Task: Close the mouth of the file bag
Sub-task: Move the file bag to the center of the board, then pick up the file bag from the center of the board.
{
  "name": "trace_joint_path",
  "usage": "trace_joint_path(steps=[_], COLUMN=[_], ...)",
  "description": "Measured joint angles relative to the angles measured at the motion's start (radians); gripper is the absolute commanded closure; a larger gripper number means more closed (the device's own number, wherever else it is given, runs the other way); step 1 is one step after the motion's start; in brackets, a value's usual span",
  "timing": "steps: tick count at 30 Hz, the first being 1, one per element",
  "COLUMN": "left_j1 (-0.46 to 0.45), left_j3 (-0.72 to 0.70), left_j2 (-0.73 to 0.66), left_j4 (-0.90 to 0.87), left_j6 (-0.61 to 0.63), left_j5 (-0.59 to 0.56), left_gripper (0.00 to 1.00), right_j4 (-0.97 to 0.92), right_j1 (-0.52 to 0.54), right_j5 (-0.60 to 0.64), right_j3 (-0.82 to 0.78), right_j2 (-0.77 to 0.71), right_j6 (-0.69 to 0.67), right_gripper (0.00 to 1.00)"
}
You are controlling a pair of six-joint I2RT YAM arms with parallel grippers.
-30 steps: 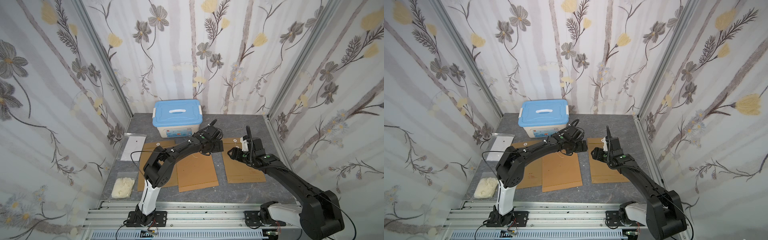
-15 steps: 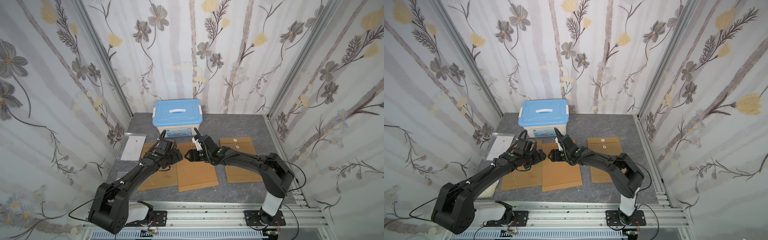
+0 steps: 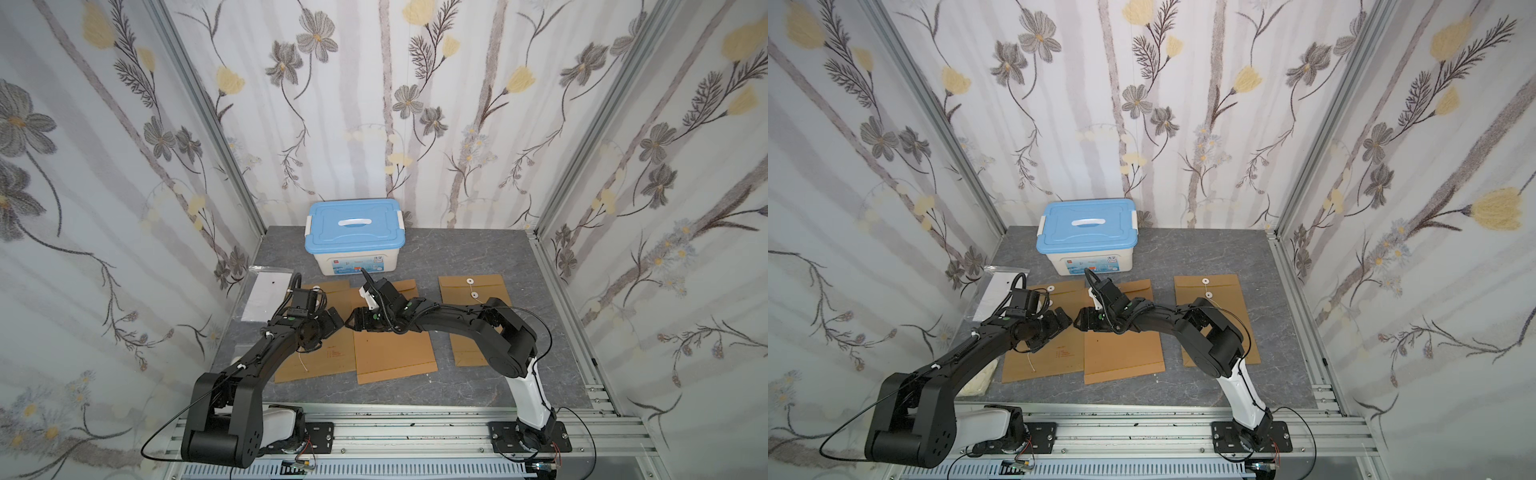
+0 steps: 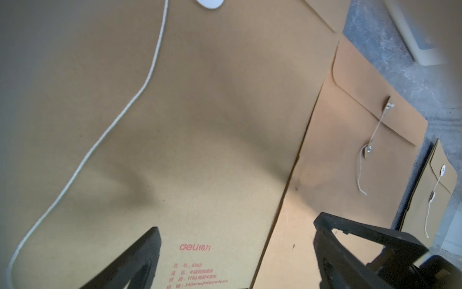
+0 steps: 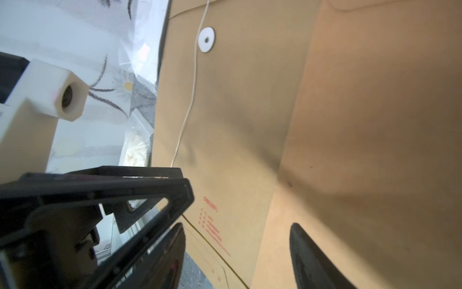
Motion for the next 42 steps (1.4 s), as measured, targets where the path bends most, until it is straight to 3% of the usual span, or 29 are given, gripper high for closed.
trace_joint_path(steps=[12, 16, 22, 24, 32, 42], left_j1=[0.019, 0.019, 0.024, 0.048, 0.152, 0.234], left_j3=[-0.002, 0.014, 0.020, 0.046, 0.066, 0.077], left_j2=[0.026, 0.022, -0.042, -0.027, 0.041, 0.158], left_j4=[0.007, -0.001, -0.026, -0.041, -0.030, -0.011], left_j6=[0.019, 0.036, 0.053, 0.053, 0.043, 0.045], left_j5=[-0.103, -0.172, -0.399, -0.426, -0.391, -0.352], left_gripper=[0.03, 0.01, 0.00, 0.00, 0.00, 0.00], right_j4=[0.245, 0.198, -0.103, -0.181, -0.333, -0.337], right_j1=[-0.152, -0.198, -0.185, -0.164, -0.112, -0.012], right_j5=[-0.028, -0.006, 0.059, 0.068, 0.058, 0.002], right_j3=[-0.267, -0.308, -0.144, -0.072, 0.051, 0.182], right_j2=[-0.072, -0.128, -0.150, -0.153, -0.143, 0.015], right_j6=[0.077, 0.050, -0.097, -0.154, -0.254, -0.226], right_gripper=[0.33, 0.33, 0.32, 0.32, 0.32, 0.30])
